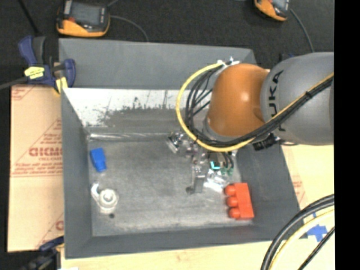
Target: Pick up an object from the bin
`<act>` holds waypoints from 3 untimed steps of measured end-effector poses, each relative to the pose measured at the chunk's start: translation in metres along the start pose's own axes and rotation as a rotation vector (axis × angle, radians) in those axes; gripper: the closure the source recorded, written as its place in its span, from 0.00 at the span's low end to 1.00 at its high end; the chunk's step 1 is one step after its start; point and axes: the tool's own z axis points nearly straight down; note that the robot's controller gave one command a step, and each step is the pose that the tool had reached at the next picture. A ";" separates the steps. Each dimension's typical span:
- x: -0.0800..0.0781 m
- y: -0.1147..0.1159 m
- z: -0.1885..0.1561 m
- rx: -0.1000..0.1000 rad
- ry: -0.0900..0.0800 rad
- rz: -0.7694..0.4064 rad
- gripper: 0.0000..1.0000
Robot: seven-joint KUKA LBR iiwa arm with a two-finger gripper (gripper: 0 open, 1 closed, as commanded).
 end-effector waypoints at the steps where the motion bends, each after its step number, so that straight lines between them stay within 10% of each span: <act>1: -0.053 -0.094 0.012 0.005 -0.011 -0.016 0.00; 2: -0.059 -0.107 0.084 -0.005 0.003 0.052 0.00; 3: -0.082 -0.091 0.088 -0.004 -0.011 0.352 0.00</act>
Offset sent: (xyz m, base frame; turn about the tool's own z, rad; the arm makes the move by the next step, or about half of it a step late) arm 0.0517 -0.0868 -0.0122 -0.0249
